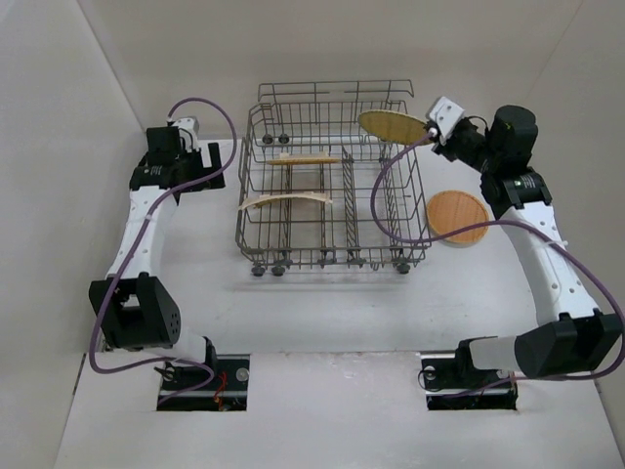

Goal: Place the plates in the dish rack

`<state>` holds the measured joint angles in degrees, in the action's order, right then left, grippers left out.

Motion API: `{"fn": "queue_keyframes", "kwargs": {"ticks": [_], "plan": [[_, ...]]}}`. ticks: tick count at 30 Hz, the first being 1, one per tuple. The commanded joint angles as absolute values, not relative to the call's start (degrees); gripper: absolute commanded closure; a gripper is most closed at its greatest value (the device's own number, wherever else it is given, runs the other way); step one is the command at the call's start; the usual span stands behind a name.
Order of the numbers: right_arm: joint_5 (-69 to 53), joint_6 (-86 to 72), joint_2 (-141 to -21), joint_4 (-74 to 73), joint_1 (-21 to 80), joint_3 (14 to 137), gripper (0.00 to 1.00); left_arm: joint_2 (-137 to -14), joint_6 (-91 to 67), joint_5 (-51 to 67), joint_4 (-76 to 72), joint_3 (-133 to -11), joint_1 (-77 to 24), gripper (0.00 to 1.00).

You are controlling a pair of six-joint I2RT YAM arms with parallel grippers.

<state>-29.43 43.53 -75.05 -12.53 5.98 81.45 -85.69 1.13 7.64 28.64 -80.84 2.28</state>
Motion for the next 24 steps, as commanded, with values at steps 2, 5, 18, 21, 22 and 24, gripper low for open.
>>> {"fn": "queue_keyframes", "kwargs": {"ticks": [2, 5, 18, 21, 22, 24], "plan": [[-34.18, 58.95, -76.11, -13.62, 7.42, 85.43, 1.00, -81.65, -2.37, 10.02, 26.02, -78.14, 3.21, 0.00], [-34.19, 64.41, -78.04, -15.37, 8.56, 85.78, 1.00, -80.51, -3.07, 10.46, 25.40, -76.38, 3.65, 0.00], [-37.27, 71.19, -81.74, -24.07, 10.68, 86.84, 1.00, -79.37, -4.13, 12.04, 26.10, -76.02, 5.58, 0.00], [-37.18, 72.68, -80.16, -25.40, 11.20, 84.30, 1.00, -80.06, -4.13, 12.30, 26.19, -76.38, 5.85, 0.00], [-37.09, 72.77, -79.72, -25.40, 11.47, 83.33, 1.00, -80.42, -4.13, 12.48, 26.28, -76.64, 5.93, 0.00], [-36.48, 72.42, -79.19, -25.66, 12.08, 82.36, 1.00, -81.47, -4.31, 12.92, 26.28, -77.16, 6.11, 0.00]]}}
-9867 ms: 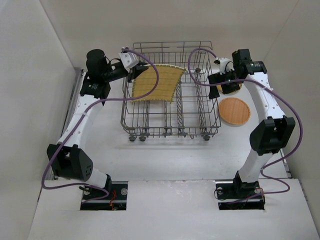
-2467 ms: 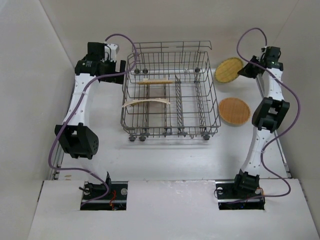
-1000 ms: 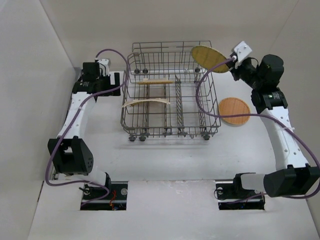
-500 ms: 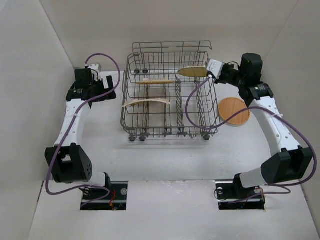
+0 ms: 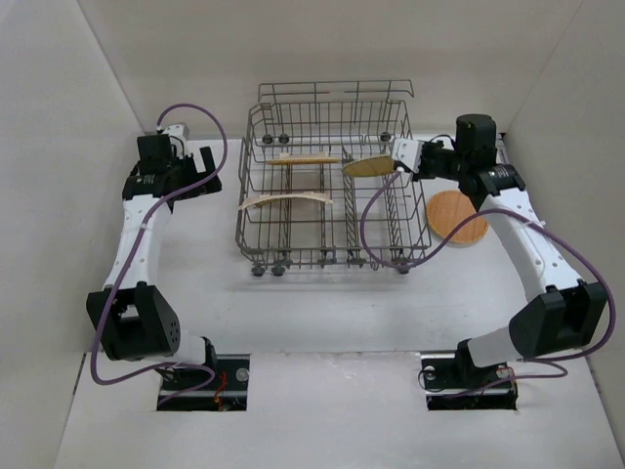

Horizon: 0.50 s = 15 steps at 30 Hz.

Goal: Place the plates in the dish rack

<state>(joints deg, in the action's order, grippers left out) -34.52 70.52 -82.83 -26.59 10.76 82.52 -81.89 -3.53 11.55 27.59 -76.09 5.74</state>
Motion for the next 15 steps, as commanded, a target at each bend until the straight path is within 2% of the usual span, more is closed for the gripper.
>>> {"fn": "queue_keyframes", "kwargs": {"ticks": [1, 15], "plan": [[-36.13, 72.25, -78.93, -25.75, 12.43, 81.74, 1.00, -81.91, -4.48, 13.18, 26.28, -77.43, 6.11, 0.00], [-30.24, 68.73, -81.03, -21.45, 14.90, 77.96, 1.00, -83.14, -4.83, 14.41, 25.93, -79.72, 6.90, 0.00]]}}
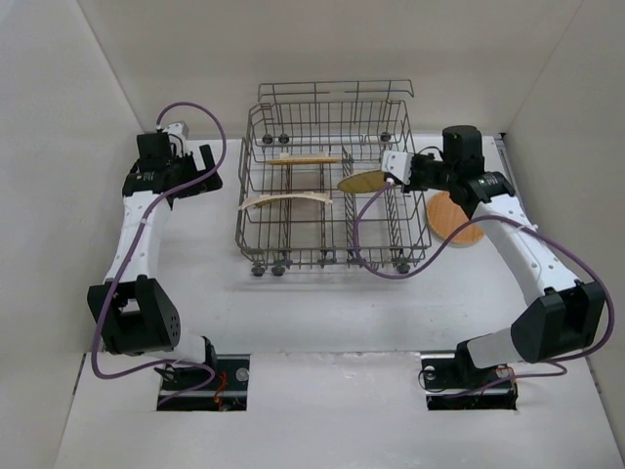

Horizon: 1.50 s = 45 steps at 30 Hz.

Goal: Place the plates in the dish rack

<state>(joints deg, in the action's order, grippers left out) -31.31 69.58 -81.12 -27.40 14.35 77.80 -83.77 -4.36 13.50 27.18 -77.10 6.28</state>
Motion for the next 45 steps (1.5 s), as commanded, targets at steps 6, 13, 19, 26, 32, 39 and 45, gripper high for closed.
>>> {"fn": "queue_keyframes", "kwargs": {"ticks": [6, 13, 19, 26, 32, 39, 45], "plan": [[-28.65, 68.64, -82.44, -20.21, 14.98, 79.01, 1.00, -84.02, -4.83, 15.38, 25.75, -79.98, 7.60, 0.00], [-27.95, 68.20, -84.02, -19.78, 15.77, 78.57, 1.00, -85.78, -4.75, 15.82, 25.84, -82.00, 7.95, 0.00], [-27.33, 66.89, -86.13, -18.55, 17.18, 78.49, 1.00, -86.13, -4.57, 16.00, 26.02, -82.44, 8.57, 0.00], [-25.84, 66.01, -88.50, -18.54, 17.62, 78.92, 1.00, -86.57, -4.39, 16.35, 26.28, -83.32, 9.98, 0.00], [-25.14, 64.61, -87.63, -19.51, 17.36, 78.40, 1.00, -87.62, -4.31, 16.96, 26.37, -84.11, 10.68, 0.00], [-23.47, 60.30, -85.96, -17.23, 17.62, 81.73, 1.00, -89.21, -4.13, 17.58, 26.37, -85.16, 10.59, 0.00], [-21.62, 57.40, -83.06, -16.70, 18.06, 83.23, 1.00, -90.17, -3.96, 17.58, 26.37, -86.13, 10.33, 0.00]]}}
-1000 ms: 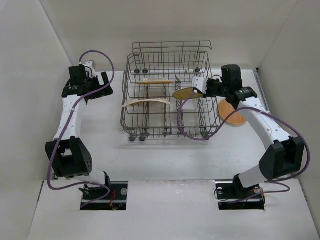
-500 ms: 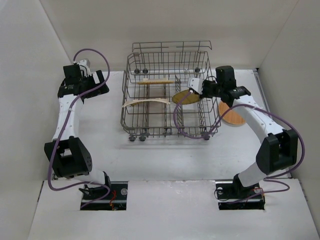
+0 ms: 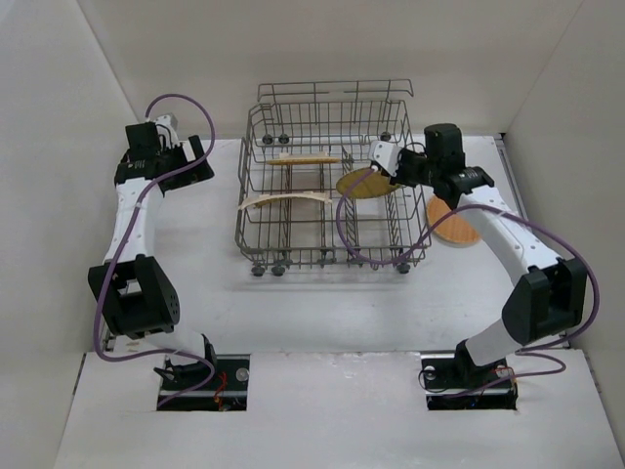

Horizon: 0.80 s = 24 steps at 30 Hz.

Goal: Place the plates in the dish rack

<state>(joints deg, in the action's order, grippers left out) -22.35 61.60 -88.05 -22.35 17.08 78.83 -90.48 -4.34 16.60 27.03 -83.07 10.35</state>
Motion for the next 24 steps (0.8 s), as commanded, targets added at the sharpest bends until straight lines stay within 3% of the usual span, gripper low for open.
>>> {"fn": "queue_keyframes", "kwargs": {"ticks": [1, 24], "plan": [[-21.19, 56.96, -82.62, -16.44, 18.49, 83.23, 1.00, -90.26, -3.96, 17.58, 26.37, -86.31, 10.33, 0.00], [-21.71, 60.11, -83.23, -16.26, 19.73, 76.82, 1.00, -91.76, -3.60, 18.19, 26.98, -88.77, 10.94, 0.00]]}}
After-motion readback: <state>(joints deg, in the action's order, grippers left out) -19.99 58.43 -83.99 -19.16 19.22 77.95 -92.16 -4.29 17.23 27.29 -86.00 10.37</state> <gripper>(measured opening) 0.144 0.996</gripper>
